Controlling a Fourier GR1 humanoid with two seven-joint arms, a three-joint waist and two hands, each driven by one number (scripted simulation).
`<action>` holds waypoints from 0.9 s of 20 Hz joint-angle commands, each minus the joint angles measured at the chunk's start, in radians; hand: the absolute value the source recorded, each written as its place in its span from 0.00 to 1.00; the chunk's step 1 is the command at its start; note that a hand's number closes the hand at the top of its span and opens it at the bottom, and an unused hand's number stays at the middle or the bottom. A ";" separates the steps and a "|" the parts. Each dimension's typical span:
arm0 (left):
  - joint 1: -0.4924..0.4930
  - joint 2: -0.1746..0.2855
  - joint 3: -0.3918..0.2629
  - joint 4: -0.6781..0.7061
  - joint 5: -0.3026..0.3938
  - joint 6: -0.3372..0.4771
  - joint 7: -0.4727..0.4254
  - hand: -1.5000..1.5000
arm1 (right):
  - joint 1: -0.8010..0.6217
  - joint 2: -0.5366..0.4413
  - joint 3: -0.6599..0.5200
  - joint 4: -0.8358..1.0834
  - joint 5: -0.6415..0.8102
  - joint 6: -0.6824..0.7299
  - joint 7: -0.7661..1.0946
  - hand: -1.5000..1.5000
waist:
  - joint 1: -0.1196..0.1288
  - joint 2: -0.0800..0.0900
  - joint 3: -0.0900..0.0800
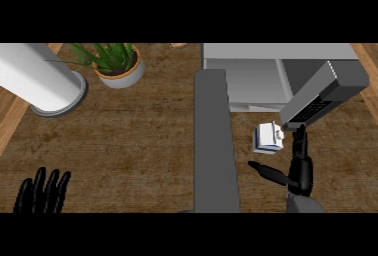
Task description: Pick up the milk, place it into the microwave and close the microwave
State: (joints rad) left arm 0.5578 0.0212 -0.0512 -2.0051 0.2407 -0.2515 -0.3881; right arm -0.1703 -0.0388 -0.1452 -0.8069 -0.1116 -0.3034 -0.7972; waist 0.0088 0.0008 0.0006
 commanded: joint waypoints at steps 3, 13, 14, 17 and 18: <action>0.104 -0.020 -0.062 0.030 -0.035 -0.034 -0.109 0.00 | -0.085 -0.023 -0.062 0.226 -0.014 0.032 -0.143 0.00 | 0.006 0.000 0.000; 0.018 -0.005 0.000 0.046 -0.003 -0.018 -0.050 0.00 | -0.213 -0.052 -0.094 0.444 -0.006 0.077 -0.272 0.00 | 0.005 0.002 0.001; 0.044 0.005 0.002 0.025 0.003 -0.034 -0.054 0.00 | -0.161 0.008 -0.079 0.395 -0.008 0.065 -0.305 0.00 | 0.002 0.001 0.000; 0.030 -0.002 -0.010 0.026 0.000 -0.021 -0.033 0.00 | -0.208 -0.037 -0.089 0.442 -0.003 0.091 -0.307 0.00 | 0.002 0.001 0.000; 0.033 -0.002 -0.007 0.028 -0.008 -0.025 -0.054 0.00 | -0.215 -0.036 -0.101 0.485 -0.002 0.085 -0.345 0.00 | 0.005 0.002 0.001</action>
State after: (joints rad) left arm 0.5945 0.0147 -0.0706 -1.9928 0.2305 -0.2660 -0.4238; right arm -0.3621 -0.0815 -0.2361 -0.3792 -0.1169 -0.2157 -1.0404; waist 0.0132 0.0025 0.0011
